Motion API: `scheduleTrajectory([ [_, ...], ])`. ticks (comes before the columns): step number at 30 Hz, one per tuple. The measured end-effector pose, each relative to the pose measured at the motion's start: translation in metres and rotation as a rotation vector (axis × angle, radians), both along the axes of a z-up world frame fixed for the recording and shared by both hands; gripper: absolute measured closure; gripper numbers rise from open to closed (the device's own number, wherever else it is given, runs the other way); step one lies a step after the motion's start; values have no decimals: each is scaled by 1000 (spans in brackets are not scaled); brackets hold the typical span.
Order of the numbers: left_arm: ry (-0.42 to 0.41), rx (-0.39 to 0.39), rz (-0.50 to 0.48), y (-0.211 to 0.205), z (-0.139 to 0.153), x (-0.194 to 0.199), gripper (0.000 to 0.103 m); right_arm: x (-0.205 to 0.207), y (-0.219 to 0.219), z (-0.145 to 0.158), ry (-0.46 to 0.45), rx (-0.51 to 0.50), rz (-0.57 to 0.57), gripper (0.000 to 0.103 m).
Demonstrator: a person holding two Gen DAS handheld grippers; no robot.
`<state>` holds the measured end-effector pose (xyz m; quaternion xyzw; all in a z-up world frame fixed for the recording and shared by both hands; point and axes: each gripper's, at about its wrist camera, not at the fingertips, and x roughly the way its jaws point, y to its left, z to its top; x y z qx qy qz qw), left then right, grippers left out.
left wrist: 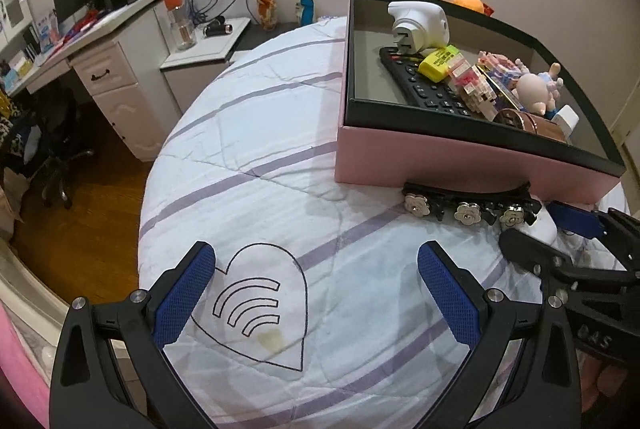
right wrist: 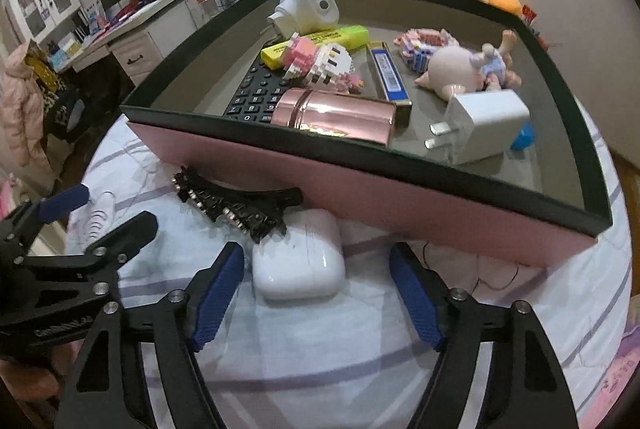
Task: Organize rigid objects
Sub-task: 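Grasp the black flower hair clip with the left tool while the right tool grasps the white earbud case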
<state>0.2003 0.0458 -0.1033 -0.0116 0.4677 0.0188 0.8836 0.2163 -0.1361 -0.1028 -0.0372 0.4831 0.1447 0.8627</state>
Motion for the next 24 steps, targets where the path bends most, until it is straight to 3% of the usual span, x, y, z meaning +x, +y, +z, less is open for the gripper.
scheduleTrajectory([
  [1, 0, 3, -3, -1, 0, 0, 1, -1, 0, 1, -7, -4, 0, 43],
  [2, -1, 4, -10, -3, 0, 0, 1, -1, -1, 1, -7, -1, 3, 55],
  [3, -3, -1, -19, -5, 1, -1, 1, -2, -3, 2, -6, 1, 5, 57],
  [17, 10, -134, -130, -52, 4, 1, 1, -26, -55, 4, 2, 23, -58, 57],
  [24, 13, -109, -167, -78, 1, 10, 0, -27, -64, 5, -2, 32, -69, 57],
])
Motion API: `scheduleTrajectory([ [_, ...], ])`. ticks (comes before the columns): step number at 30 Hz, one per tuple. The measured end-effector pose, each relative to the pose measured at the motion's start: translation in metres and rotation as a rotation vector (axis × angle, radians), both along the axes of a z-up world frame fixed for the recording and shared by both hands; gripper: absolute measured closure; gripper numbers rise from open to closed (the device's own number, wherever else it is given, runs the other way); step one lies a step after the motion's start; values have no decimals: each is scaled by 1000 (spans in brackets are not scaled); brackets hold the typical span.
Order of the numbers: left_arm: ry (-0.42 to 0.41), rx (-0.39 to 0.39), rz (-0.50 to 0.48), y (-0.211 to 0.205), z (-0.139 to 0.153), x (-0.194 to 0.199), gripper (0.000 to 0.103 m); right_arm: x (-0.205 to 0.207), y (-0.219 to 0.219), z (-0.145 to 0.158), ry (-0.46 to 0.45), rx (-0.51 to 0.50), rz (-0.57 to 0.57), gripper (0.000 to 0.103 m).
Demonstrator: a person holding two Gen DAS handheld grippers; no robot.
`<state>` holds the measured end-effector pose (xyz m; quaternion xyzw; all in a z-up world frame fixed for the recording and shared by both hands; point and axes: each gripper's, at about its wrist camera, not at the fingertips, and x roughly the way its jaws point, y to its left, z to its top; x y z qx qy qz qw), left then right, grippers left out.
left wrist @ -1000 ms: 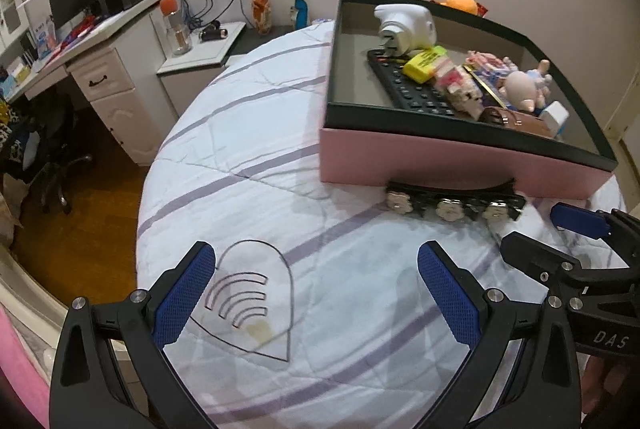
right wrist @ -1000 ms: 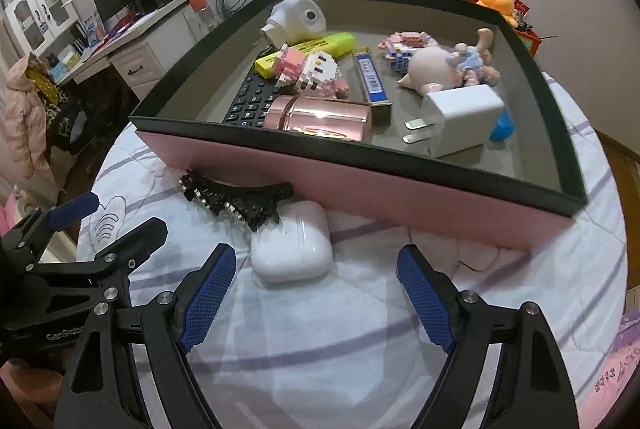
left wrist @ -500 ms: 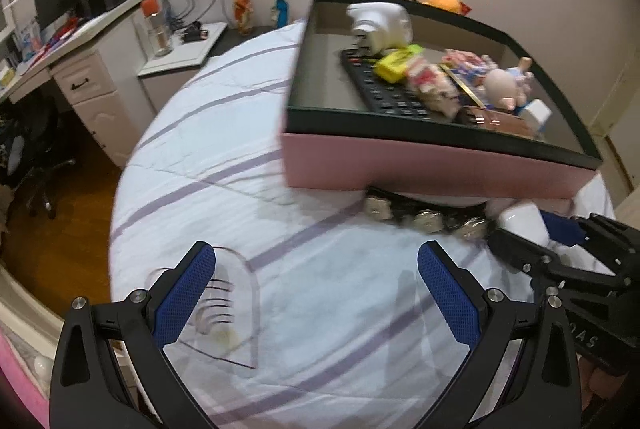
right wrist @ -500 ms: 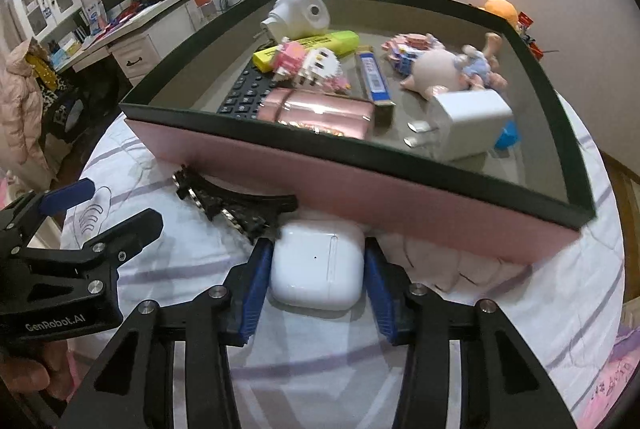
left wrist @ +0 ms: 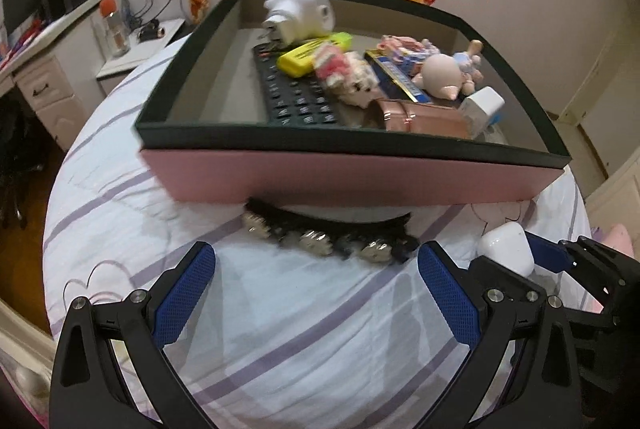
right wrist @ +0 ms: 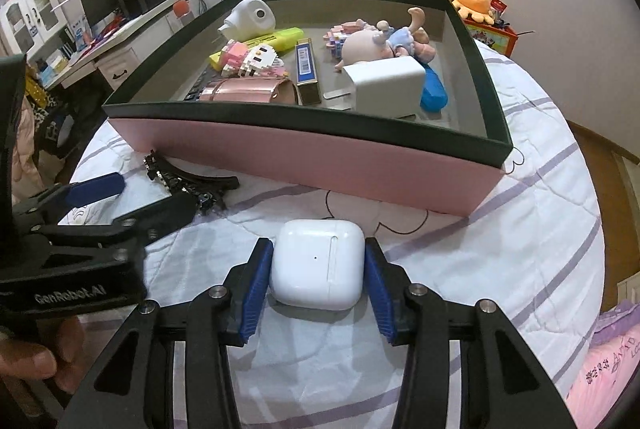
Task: Organize rigid objects
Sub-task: 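Grasp the black flower hair clip with the left tool while the right tool grasps the white earbud case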
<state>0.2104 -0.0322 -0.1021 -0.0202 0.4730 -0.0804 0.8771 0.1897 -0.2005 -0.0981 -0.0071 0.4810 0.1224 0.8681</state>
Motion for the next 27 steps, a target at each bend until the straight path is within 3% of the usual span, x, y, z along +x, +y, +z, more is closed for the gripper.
scheduleTrajectory([
  [8, -10, 66, -20, -10, -11, 12, 0, 4, 1, 0, 2, 10, -2, 57],
  [13, -16, 42, -26, -7, -11, 12, 1, 4, 1, 0, 2, 10, -6, 57],
  [16, -28, 15, -30, -4, -8, 10, 11, 4, 1, 0, 2, 11, -6, 57],
  [18, -33, -3, -36, -4, -6, 8, 23, 4, 1, 1, 3, 12, -8, 57],
  [20, -36, -8, -41, -4, -5, 6, 25, 3, 1, 1, 3, 12, -8, 57],
  [22, -38, 7, -44, -7, -5, 7, 23, 3, 1, 1, 3, 13, -9, 57],
  [24, -25, 59, -53, -13, -7, 8, 2, 3, 1, 1, 3, 14, -8, 56],
  [27, -16, 143, -56, -23, -13, 10, 0, 3, 0, 1, 5, 17, -9, 56],
])
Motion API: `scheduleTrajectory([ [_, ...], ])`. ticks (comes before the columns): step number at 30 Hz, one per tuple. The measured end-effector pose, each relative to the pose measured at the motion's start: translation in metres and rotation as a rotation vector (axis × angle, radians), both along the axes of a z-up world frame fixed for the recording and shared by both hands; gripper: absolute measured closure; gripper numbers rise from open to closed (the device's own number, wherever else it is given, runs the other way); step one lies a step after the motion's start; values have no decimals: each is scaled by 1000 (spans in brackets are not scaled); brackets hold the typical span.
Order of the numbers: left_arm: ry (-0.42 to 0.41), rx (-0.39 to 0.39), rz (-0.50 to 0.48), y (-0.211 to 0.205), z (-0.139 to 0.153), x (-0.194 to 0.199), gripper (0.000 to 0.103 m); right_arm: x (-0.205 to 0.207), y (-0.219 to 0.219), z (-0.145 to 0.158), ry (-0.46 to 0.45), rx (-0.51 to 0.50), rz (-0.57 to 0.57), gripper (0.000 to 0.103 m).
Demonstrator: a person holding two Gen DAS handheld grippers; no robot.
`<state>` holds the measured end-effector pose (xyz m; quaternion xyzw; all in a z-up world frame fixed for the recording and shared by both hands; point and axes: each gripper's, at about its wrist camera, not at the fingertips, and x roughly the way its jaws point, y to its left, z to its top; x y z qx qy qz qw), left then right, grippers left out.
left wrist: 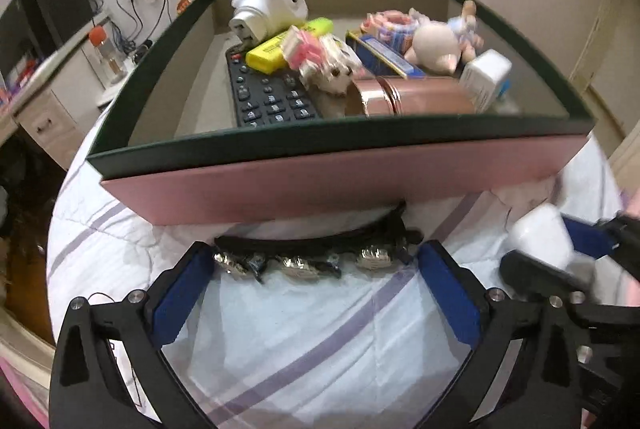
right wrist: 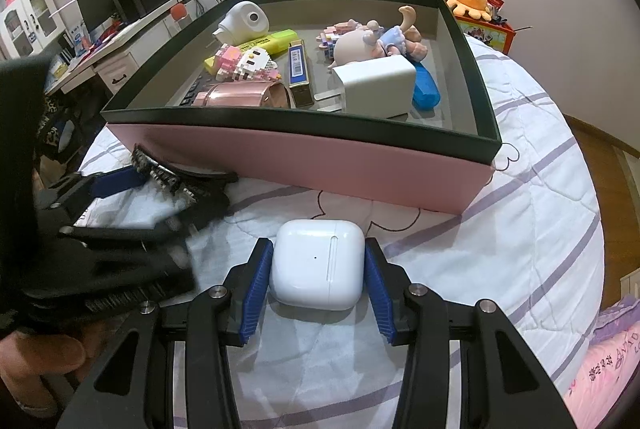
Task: Organize rigid objects
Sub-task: 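Grasp the black flower hair clip with the left tool while the right tool grasps the white earbud case, then lift the hair clip and earbud case over the pink box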
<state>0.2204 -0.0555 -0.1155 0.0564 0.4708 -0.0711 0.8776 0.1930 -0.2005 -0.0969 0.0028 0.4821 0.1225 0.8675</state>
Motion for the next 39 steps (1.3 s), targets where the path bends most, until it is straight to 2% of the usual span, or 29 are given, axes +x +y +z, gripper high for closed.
scheduleTrajectory([
  [8, -5, -57, 21, 9, -1, 7, 0, 2, -2, -1, 3, 0, -2, 56],
  [13, -15, -111, 22, 20, 1, 10, 5, 2, -1, -1, 3, -2, -1, 56],
  [26, -36, -142, 36, 28, 12, -10, 5, 2, 0, 6, -10, -3, 0, 56],
  [34, -79, -155, 68, 50, 38, -29, 5, -2, 6, 17, -29, 9, 22, 57],
  [39, -124, -169, 63, 55, 65, -33, 5, -6, 13, 39, -66, 37, 54, 57],
])
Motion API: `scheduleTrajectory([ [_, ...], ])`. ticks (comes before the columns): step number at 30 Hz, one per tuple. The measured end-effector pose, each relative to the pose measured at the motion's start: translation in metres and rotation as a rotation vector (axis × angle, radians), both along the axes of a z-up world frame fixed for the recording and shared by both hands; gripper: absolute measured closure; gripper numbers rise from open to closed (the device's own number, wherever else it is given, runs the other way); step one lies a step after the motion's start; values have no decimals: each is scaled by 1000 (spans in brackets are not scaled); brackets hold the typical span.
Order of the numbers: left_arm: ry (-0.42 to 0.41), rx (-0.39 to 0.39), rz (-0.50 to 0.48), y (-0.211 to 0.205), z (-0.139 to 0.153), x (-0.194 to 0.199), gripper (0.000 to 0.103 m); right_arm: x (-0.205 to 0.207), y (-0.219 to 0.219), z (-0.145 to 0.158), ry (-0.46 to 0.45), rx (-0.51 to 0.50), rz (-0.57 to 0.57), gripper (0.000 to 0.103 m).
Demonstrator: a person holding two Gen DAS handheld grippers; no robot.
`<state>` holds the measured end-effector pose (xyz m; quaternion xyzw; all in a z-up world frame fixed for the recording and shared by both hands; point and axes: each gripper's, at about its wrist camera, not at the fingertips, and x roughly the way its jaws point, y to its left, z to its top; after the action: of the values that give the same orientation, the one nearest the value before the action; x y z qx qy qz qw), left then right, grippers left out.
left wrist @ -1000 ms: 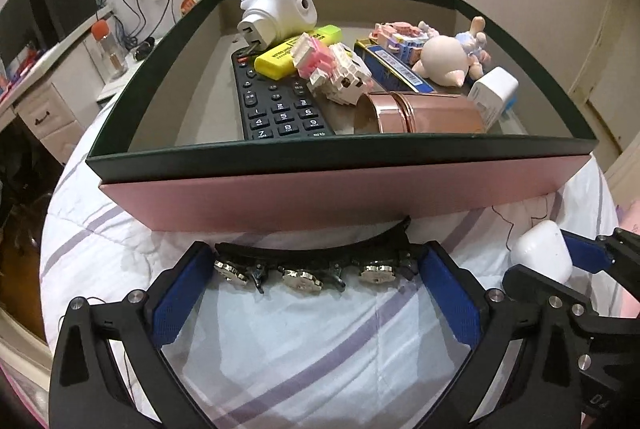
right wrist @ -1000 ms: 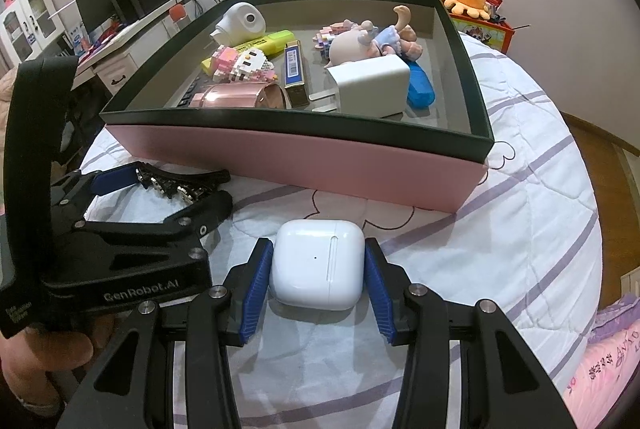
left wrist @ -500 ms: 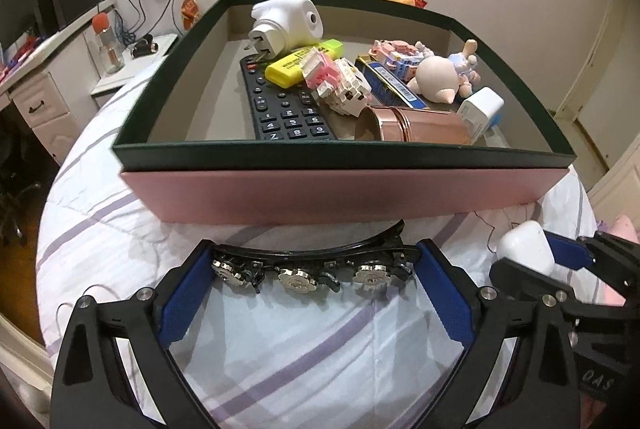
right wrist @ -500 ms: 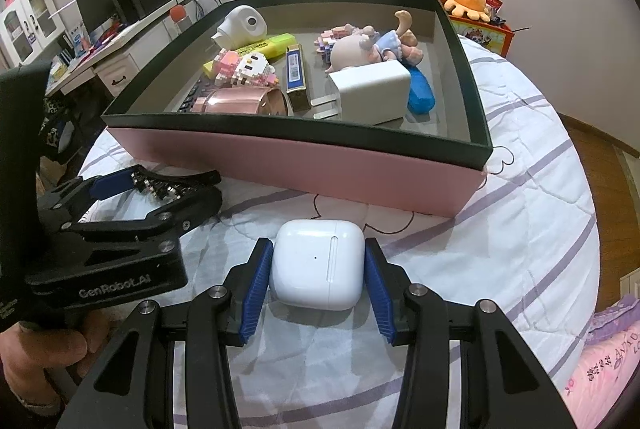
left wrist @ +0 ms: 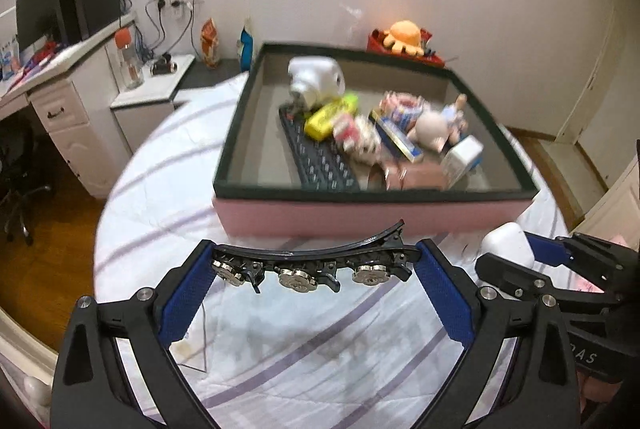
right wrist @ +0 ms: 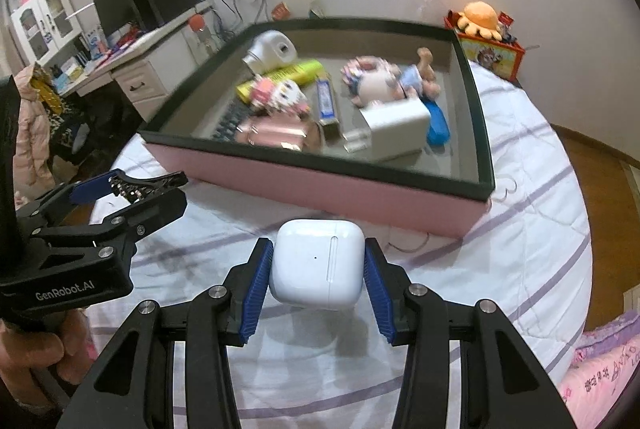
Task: Organize rigid objects
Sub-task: 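Lift the hair clip and earbud case over the pink box, then lower both items into the pink box and open both tools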
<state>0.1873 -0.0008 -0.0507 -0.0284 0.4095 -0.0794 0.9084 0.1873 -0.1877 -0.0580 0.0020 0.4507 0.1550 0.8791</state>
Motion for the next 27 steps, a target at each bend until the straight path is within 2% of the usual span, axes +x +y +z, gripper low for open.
scheduleTrajectory([
  [7, -84, 14, -14, -3, 39, 20, 5, 19, 3, 45, -101, -6, 22, 56],
  [13, -103, 11, -18, -7, 55, 65, 5, 56, -5, 74, -166, -16, 3, 57],
  [19, -65, 27, -52, -24, 47, 114, 5, 101, -17, 73, -151, -17, -29, 57],
  [27, 44, 74, -110, -57, 10, 175, 5, 173, -34, 41, -47, -21, -71, 57],
])
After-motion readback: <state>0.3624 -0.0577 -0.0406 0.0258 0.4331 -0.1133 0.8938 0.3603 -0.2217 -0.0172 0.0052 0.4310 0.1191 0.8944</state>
